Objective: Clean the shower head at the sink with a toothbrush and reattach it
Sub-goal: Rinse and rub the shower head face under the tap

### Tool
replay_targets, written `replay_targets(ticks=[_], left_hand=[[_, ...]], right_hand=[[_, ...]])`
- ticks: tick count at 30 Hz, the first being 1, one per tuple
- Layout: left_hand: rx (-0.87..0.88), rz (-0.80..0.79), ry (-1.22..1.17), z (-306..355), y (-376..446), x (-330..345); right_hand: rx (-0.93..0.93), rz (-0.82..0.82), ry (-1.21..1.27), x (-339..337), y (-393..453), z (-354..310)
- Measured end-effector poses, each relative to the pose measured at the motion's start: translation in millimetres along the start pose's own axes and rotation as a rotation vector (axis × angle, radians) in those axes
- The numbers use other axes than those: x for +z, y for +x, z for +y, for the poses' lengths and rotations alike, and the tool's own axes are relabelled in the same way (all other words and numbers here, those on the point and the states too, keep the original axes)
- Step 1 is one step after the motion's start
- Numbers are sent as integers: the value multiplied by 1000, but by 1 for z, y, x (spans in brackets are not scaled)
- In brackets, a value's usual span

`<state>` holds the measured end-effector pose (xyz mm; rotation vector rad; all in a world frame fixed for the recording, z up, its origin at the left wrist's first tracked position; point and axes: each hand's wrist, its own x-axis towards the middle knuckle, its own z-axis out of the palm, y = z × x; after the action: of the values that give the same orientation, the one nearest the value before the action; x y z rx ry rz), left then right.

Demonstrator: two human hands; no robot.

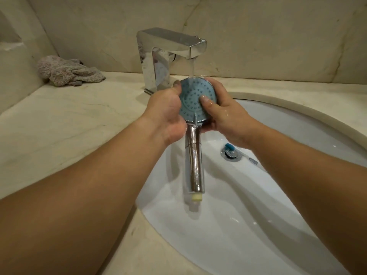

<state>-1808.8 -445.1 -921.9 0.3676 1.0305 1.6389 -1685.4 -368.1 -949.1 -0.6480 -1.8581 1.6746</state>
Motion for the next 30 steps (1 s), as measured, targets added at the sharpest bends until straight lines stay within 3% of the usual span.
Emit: replay_targets(ticks=[4,7,9,13,15,18,21,24,27,30], left_hand=[[28,9,-12,-5,-1,6],[46,17,-34,-7,-1,8],[41,34,-25,-4,-1,5],[32,39,23,0,-2,1],[31,35,24,-1,-4,3],[30,60,-9,-2,-8,9],[66,99,-33,-4,-11,12],[95,124,-40,-5,-12,14],[114,138,-10,-6,-11,14],[117,117,53,-7,-15,17]], right_hand=[[-103,416,-206,20,13,6],[-90,508,-170,28,17,7],[-100,431,-204,28,14,7],[-29,19,-73,10,2,0],[-15,-44,-16,2,-3,-4],[-68,98,-125,8,-2,-4],[-189,426,-433,22,3,-1],[-215,586,-472,33,6,-4],[-85,664,-350,38,14,-3],[116,663,-43,37,17,-4]])
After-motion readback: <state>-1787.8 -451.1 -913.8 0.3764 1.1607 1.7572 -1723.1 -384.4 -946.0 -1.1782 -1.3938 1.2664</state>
